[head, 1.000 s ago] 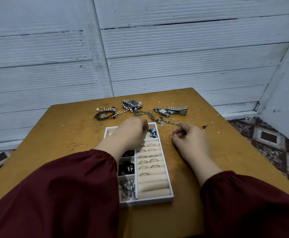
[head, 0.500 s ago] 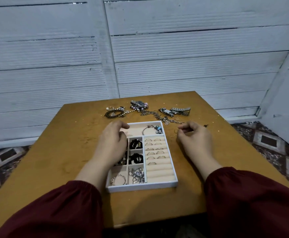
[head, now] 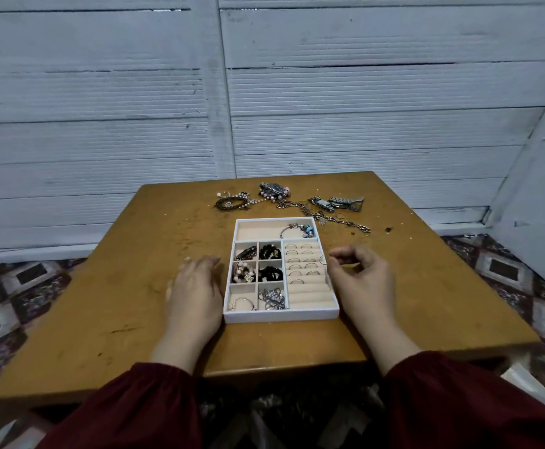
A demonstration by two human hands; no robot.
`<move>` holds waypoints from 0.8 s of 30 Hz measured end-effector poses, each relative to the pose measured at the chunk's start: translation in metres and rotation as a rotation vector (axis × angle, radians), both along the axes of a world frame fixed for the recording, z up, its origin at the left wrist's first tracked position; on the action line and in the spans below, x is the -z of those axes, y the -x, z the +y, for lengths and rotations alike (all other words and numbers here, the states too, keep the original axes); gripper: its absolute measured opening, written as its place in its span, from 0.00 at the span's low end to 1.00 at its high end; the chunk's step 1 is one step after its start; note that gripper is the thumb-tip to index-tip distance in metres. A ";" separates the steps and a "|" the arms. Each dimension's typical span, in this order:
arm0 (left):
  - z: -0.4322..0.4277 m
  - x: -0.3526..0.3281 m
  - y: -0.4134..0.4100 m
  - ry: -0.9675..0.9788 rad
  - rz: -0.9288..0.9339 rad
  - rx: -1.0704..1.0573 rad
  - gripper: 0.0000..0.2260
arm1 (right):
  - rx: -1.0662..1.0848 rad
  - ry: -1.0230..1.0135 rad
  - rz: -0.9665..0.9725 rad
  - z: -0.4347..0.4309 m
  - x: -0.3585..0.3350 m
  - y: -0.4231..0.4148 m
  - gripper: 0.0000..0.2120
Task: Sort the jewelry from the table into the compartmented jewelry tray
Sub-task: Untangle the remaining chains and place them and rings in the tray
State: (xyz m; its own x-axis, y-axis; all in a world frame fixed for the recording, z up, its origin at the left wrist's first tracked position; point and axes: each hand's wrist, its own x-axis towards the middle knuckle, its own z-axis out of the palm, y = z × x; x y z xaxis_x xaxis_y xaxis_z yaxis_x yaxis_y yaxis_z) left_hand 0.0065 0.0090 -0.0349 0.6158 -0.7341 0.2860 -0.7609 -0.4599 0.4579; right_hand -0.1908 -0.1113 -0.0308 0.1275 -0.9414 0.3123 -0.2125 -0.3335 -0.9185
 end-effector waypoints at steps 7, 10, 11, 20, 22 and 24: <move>0.011 0.005 0.004 -0.233 -0.063 0.019 0.20 | -0.028 -0.011 0.040 0.016 0.003 0.002 0.03; 0.012 0.007 0.003 -0.261 -0.042 0.023 0.21 | -0.041 -0.010 0.113 0.019 0.000 0.003 0.09; 0.013 0.007 0.003 -0.269 -0.040 0.025 0.21 | -0.048 -0.005 0.144 0.020 -0.001 0.003 0.10; 0.016 0.006 -0.001 -0.371 -0.032 0.050 0.23 | 0.048 0.244 0.491 0.024 -0.006 0.006 0.02; 0.017 0.005 0.000 -0.393 -0.027 0.051 0.23 | 0.061 0.248 0.500 0.022 -0.007 0.005 0.03; 0.017 0.005 0.000 -0.406 -0.028 0.059 0.23 | 0.056 0.247 0.495 0.021 -0.008 0.003 0.03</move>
